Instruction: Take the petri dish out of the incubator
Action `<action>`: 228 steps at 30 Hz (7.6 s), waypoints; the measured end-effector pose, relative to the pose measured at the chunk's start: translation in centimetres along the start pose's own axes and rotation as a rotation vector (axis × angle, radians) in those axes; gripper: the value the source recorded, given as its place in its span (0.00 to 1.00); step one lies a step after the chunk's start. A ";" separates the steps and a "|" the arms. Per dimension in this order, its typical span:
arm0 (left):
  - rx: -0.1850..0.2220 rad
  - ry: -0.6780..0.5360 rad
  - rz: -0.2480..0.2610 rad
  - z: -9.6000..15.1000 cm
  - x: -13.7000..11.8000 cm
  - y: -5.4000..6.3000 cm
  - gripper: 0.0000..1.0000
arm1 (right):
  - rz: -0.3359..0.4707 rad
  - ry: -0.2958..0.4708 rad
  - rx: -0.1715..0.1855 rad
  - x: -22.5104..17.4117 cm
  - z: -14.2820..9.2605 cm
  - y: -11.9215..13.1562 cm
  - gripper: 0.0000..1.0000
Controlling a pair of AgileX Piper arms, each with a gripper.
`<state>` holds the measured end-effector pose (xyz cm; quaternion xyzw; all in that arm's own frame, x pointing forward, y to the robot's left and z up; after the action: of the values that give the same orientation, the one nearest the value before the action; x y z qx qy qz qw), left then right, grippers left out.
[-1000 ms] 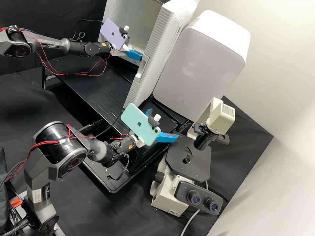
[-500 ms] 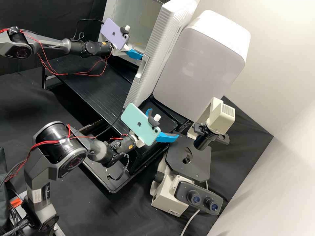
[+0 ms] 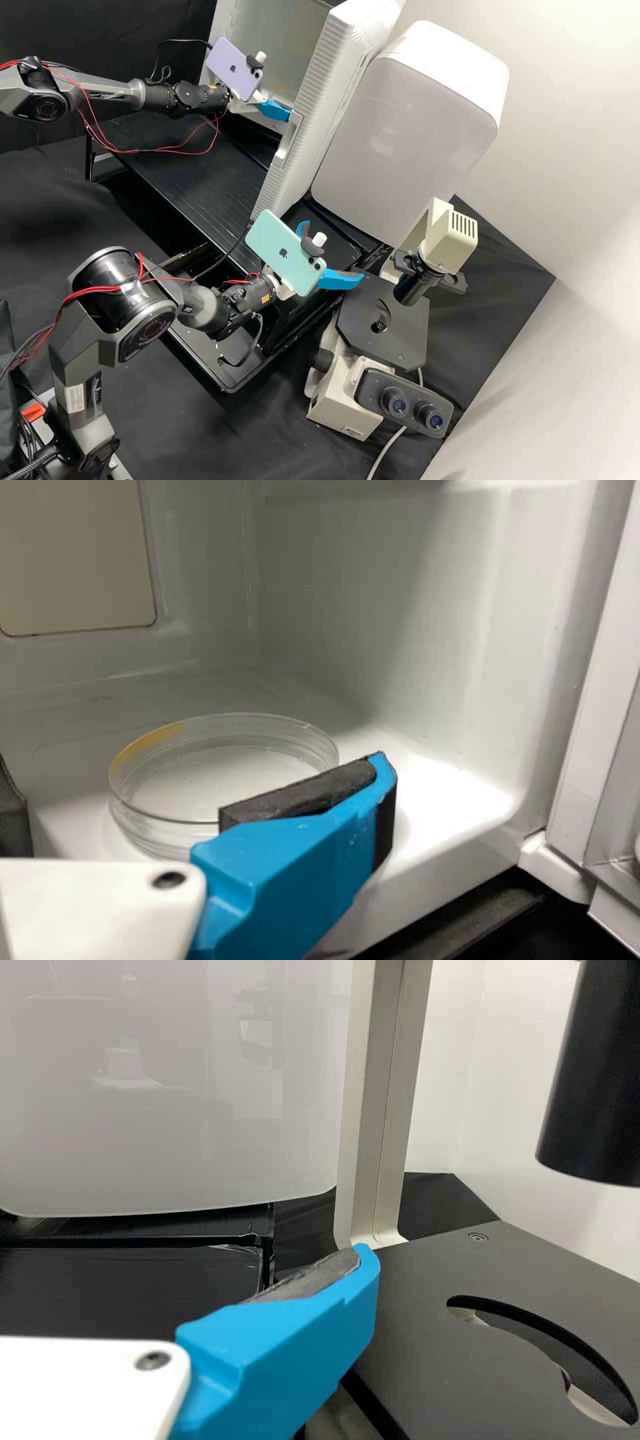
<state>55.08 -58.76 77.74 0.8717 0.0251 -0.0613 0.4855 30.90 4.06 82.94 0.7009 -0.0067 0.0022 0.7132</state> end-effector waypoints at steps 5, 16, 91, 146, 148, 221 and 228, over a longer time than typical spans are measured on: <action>-0.005 0.000 -0.002 0.0 0.0 -0.1 0.00 | 0.000 0.000 0.000 0.0 0.0 0.0 1.00; 0.010 -0.022 0.001 0.2 0.0 0.0 0.00 | 0.000 0.000 0.000 0.0 0.0 0.0 1.00; -0.042 -0.052 -0.016 0.1 -0.4 -0.7 0.00 | 0.000 0.000 0.000 0.0 0.0 0.0 1.00; -0.066 -0.148 -0.067 1.3 -7.0 0.7 0.00 | 0.000 0.000 0.000 0.0 0.0 0.0 1.00; -0.048 -0.146 -0.065 1.2 -7.0 0.7 0.00 | 0.000 0.000 0.000 0.0 0.0 0.0 1.00; -0.039 -0.045 -0.031 -0.3 -3.1 0.1 1.00 | 0.000 0.000 0.000 0.0 0.0 0.0 1.00; -0.034 -0.041 -0.031 -0.4 -3.0 0.0 1.00 | 0.000 0.000 0.000 0.0 0.0 0.0 1.00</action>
<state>52.16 -58.39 78.28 0.8614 0.0295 -0.0862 0.4997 30.90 4.06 82.94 0.7009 -0.0067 0.0022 0.7132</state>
